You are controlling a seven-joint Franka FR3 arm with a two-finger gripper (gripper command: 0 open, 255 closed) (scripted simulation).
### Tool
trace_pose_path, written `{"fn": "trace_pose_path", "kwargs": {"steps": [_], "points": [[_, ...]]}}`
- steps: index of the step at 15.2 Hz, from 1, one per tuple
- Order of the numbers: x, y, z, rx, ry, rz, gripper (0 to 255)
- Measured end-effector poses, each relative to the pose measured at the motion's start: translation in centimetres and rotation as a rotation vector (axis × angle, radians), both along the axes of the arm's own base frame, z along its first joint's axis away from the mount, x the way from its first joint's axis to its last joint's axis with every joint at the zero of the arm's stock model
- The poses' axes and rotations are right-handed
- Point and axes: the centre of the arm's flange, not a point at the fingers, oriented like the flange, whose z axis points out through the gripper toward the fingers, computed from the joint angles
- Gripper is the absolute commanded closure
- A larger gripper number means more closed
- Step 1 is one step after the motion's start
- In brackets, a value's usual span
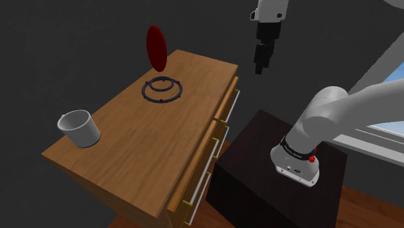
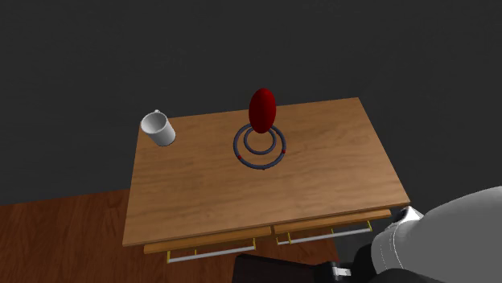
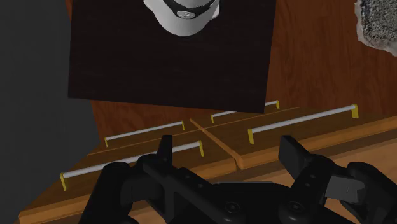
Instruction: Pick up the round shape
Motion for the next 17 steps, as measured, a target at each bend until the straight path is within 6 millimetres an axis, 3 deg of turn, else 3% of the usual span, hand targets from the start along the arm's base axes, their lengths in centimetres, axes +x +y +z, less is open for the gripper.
{"fn": "trace_pose_path", "kwargs": {"steps": [6,17], "points": [[2.0,2.5,-0.7,0.014,-0.131,-0.014,0],[9.4,8.6,-1.0,0.054,-0.501,-0.056,0]]}}
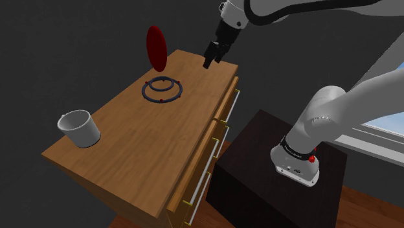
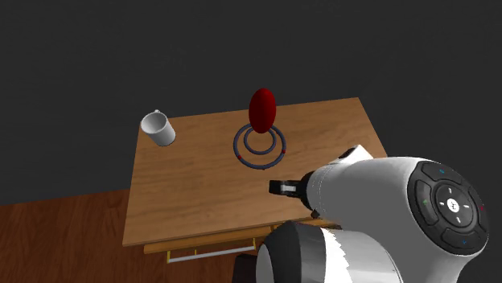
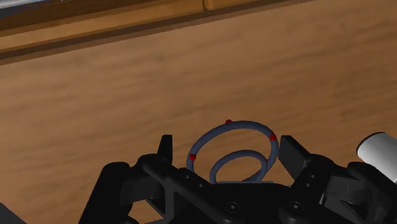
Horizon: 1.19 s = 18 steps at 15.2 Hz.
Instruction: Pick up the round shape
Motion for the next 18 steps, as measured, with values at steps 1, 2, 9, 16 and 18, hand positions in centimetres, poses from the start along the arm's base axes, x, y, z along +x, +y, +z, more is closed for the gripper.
{"fn": "trace_pose_path", "kwargs": {"steps": [1,2,9,16,18], "points": [[0.9,0.5,0.1,0.004,-0.034,-0.004,0],[1.3,1.0,0.3,0.008,-0.069,-0.008,0],[5.8,4.6,2.3,0.033,-0.305,-0.035,0],[9.5,8.3,5.0,0.058,-0.543,-0.061,0],[10.4,9.5,5.8,0.066,-0.610,-0.069,0]]}}
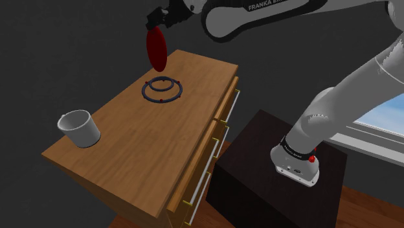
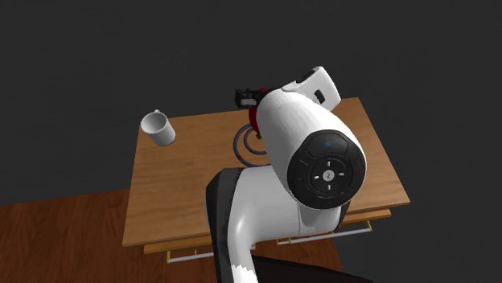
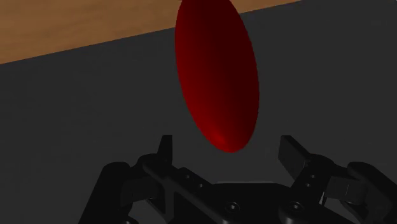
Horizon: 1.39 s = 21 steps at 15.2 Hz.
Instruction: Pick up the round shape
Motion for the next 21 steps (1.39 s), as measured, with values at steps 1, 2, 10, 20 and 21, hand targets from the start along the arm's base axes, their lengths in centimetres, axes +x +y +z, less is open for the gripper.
{"fn": "trace_pose_path", "kwargs": {"steps": [1,2,10,20,21], "points": [[0.2,0.2,0.6,0.003,-0.031,-0.004,0],[0.5,0.4,0.6,0.005,-0.047,-0.006,0],[0.9,0.6,-2.7,0.008,-0.063,-0.006,255],[0.9,0.7,-2.8,0.008,-0.067,-0.006,255],[0.9,0.7,-2.6,0.008,-0.064,-0.006,255]]}}
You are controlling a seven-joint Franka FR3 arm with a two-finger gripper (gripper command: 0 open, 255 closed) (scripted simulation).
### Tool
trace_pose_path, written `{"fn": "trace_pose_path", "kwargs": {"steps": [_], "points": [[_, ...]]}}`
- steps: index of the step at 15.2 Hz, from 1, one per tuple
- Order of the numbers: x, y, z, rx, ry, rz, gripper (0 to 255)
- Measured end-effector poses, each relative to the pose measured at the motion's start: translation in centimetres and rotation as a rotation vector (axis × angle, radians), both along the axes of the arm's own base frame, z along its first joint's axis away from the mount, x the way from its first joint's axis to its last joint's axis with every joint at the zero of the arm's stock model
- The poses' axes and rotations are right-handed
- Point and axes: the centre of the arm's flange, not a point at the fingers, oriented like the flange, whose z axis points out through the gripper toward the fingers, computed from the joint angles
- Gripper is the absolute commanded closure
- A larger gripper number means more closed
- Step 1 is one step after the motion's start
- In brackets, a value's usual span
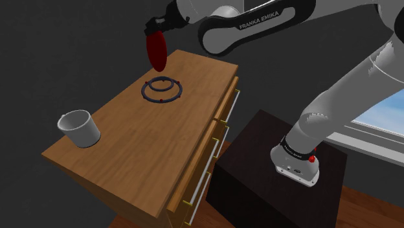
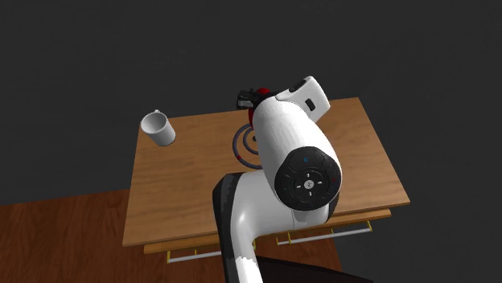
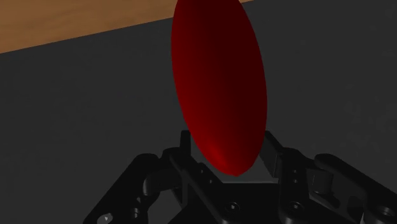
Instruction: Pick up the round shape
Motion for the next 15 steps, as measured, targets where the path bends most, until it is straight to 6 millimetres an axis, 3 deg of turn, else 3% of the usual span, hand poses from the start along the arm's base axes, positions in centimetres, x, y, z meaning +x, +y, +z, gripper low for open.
{"fn": "trace_pose_path", "kwargs": {"steps": [15], "points": [[0.1,0.0,7.4,0.000,0.002,0.000,255]]}}
